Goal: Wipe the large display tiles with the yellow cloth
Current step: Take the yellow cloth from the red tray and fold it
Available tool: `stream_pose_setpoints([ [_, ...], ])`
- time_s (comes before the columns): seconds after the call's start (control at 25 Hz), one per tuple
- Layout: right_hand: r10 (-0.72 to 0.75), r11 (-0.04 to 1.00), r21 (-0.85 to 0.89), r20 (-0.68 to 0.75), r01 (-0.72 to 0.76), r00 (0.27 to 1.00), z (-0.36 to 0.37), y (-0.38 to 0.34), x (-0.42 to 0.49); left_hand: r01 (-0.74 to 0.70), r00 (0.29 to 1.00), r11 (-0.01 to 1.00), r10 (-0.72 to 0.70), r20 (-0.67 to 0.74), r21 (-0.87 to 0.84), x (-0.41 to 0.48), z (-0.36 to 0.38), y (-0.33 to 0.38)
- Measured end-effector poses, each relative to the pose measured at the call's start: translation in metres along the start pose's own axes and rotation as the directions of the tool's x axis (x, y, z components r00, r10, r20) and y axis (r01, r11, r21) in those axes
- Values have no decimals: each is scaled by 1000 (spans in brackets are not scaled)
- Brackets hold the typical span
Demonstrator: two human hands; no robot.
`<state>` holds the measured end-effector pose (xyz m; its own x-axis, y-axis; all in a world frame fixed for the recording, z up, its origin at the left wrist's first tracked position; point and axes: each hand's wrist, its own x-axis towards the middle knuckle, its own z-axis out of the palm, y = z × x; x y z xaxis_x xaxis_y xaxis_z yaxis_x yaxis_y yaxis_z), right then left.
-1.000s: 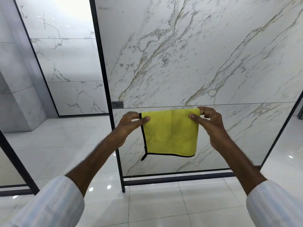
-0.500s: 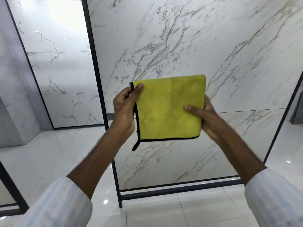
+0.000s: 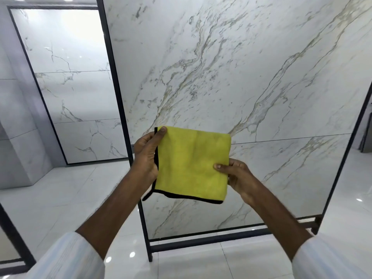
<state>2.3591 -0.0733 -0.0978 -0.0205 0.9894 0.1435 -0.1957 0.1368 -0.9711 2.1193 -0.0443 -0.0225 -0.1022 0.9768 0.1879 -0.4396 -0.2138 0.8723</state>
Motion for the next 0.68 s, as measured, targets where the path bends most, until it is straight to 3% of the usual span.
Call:
stream_pose_setpoints([
  [0.12,9,962,271,-10,-5,1000,8,-40,2,-57,998,997,55,43,47,26,8,36],
  [0.2,18,921,388,-17,-10,1000,11,-62,5,-31,996,998,35,82,-50,47,7,49],
  [0.32,97,898,435,-52,-65,994,16,-53,4,297,954,950,-290,78,-95,37,-17,-13],
  [0.4,222,904,394,-107,-164,969,5,-19,3,580,813,810,-569,120,-85,2,-36,-66],
  [0.48,356,895,338,-145,-293,923,-11,16,0,693,714,719,-673,192,-58,-14,-51,-92],
  [0.56,431,880,312,-206,-358,879,-23,34,0,659,739,753,-645,196,-4,-6,-58,-97],
  [0.68,407,898,272,-209,-347,889,-29,30,5,576,792,814,-579,193,76,-3,-45,-84],
])
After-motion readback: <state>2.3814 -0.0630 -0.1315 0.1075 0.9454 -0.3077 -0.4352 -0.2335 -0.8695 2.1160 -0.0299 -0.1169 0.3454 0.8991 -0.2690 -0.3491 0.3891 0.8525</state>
